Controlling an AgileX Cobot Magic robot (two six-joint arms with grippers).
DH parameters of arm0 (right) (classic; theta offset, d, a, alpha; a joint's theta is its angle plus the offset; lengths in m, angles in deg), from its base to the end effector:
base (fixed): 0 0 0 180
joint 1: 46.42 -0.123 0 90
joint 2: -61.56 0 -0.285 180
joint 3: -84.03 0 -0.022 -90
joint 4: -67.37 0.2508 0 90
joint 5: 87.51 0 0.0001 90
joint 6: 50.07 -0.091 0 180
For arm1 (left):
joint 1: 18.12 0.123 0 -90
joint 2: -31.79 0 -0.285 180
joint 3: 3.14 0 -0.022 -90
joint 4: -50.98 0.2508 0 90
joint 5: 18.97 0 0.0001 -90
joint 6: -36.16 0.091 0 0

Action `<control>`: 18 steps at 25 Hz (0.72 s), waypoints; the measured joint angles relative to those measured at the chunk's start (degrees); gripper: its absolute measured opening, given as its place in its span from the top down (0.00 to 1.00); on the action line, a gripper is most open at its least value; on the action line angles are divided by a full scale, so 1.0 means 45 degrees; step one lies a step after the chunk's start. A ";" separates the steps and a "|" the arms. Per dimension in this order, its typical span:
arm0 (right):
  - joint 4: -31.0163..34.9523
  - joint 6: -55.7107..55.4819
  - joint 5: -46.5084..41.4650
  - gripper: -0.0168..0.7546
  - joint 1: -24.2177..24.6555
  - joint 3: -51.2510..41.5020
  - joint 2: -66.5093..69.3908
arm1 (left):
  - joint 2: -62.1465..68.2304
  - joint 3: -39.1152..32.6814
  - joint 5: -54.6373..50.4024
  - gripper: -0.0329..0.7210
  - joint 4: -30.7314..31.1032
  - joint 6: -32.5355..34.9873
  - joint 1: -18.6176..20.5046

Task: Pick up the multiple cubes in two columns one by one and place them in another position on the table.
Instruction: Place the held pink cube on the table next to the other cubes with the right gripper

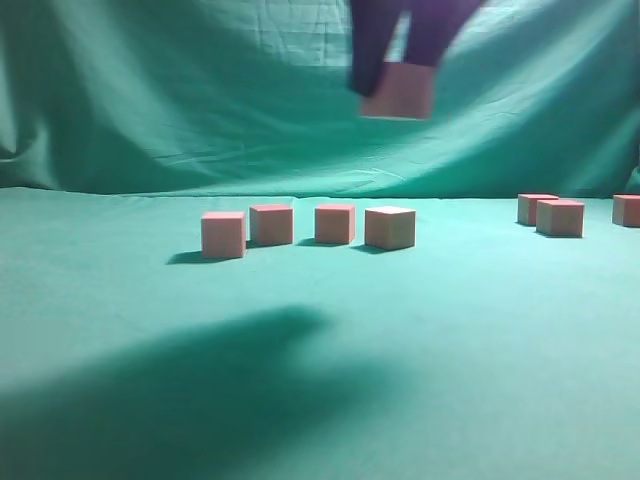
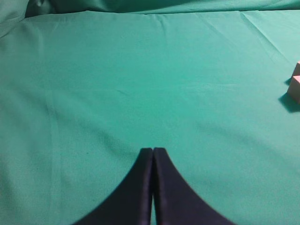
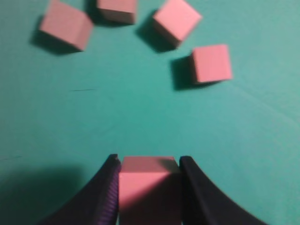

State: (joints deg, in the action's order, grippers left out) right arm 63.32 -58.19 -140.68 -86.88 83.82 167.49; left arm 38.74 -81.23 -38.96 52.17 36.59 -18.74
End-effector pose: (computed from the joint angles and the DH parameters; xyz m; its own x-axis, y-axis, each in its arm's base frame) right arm 0.2752 0.2280 0.2635 -0.7707 -0.5272 -0.3579 -0.5590 0.8290 -0.0175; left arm 0.0529 0.0001 0.1774 -0.2590 0.0298 -0.9654 0.0110 0.9995 0.0279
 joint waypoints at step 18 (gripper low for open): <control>0.0083 0.1611 -0.2190 0.64 -0.1231 0.5658 0.5286 | 0.0000 0.0000 0.0000 0.96 0.0000 0.0000 0.0000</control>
State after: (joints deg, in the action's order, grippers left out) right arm 63.69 -50.94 -150.54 -92.42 109.28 191.27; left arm 38.74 -81.23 -38.96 52.17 36.59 -18.74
